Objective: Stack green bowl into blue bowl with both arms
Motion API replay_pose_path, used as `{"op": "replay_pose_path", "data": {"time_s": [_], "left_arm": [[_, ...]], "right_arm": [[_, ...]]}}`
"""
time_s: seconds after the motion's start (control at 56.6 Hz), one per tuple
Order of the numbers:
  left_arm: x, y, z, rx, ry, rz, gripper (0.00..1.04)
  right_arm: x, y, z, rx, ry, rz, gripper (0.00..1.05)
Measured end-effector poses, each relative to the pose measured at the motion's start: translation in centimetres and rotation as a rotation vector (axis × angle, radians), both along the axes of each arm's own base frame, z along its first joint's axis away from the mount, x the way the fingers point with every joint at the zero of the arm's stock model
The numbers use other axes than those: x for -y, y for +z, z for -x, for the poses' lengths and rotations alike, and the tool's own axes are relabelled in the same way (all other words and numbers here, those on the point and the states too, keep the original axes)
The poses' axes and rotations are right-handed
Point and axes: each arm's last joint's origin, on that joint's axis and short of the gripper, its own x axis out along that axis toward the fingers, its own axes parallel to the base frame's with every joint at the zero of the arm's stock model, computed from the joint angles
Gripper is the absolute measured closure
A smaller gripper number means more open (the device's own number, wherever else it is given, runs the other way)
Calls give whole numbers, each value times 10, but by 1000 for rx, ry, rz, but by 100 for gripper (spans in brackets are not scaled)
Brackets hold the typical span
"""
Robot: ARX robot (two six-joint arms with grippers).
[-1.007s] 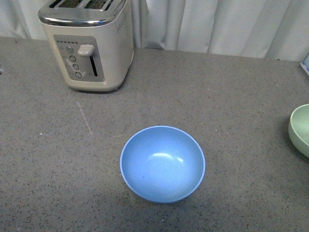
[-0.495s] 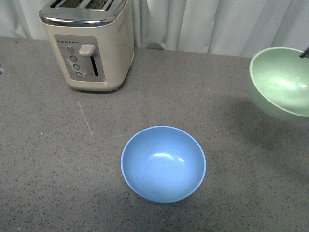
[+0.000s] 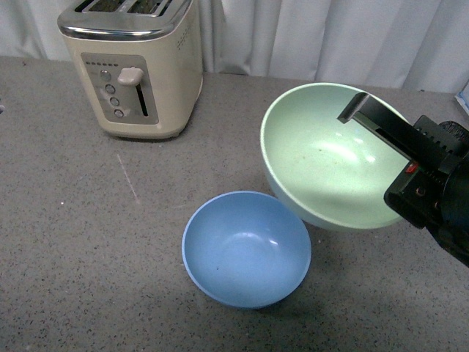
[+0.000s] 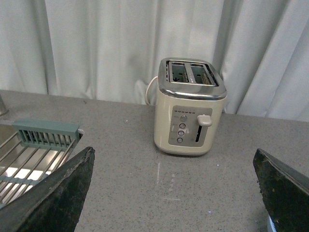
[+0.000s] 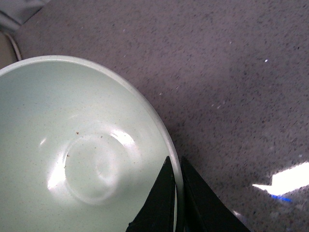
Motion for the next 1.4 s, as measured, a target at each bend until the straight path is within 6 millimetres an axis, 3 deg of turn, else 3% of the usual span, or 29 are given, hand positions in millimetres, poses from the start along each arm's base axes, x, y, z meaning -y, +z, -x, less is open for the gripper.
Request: {"op": "replay_pose_path", "data": {"time_s": [0.247,0.883,1.289,1.395], "left_arm": [[0,0,0,0,0,0,6],[0,0,0,0,0,0,6],[0,0,0,0,0,-1,6],[0,0,0,0,0,-1,6]], "right_arm": [[-14,-4,21,-19,15,-20,103],[-31,-31,31,-75,63,-15,103],[-38,-34,39,-74,96,12,103],[-37,-34,38,-54,84,31,91]]}}
